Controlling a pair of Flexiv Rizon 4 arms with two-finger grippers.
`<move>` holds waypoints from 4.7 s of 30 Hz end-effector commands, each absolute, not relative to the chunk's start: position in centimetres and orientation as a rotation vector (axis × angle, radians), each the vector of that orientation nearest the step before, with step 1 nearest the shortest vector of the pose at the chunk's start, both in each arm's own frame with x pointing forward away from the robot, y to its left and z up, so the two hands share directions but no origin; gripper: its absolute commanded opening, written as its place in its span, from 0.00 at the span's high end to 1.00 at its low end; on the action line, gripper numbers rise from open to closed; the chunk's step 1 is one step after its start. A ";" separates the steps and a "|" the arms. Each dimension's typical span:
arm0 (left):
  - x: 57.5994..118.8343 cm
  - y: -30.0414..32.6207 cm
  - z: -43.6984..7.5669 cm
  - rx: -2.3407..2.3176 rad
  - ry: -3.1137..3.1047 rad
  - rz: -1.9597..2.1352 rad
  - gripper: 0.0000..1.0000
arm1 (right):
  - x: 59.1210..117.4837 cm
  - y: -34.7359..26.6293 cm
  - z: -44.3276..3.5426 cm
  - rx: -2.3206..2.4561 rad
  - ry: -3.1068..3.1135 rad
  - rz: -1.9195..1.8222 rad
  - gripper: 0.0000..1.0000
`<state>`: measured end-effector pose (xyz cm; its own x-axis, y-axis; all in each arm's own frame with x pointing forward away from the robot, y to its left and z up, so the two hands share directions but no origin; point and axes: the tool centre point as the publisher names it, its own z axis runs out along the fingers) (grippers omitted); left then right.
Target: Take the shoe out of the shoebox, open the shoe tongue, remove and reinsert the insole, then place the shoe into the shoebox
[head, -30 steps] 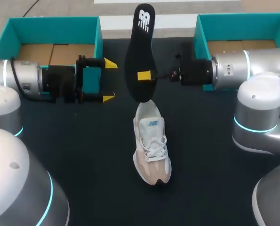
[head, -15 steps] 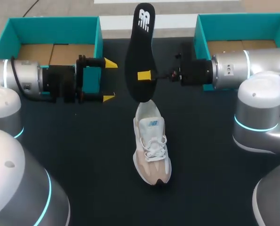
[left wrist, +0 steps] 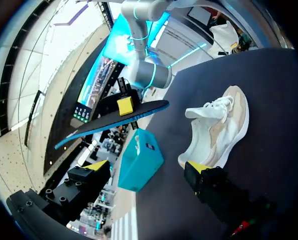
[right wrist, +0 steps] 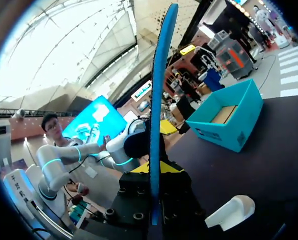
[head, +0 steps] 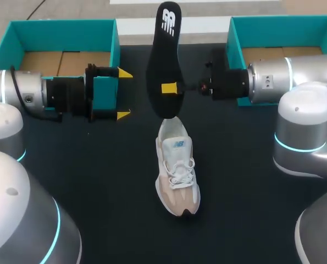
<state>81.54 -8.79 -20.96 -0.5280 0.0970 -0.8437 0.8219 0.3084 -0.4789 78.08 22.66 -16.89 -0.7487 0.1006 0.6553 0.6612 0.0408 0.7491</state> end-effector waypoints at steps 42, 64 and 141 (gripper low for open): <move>78.9 -12.1 -34.2 0.340 2.462 -1.379 0.00 | 80.8 19.2 -24.8 -0.534 -1.969 -1.941 1.00; 78.2 -13.1 -34.9 0.337 2.659 -1.274 0.00 | 80.1 19.8 -26.7 -0.576 -1.952 -1.929 1.00; 77.8 -13.7 -35.7 0.315 2.665 -1.203 0.00 | 75.7 20.9 -35.8 -0.621 -1.951 -1.728 0.73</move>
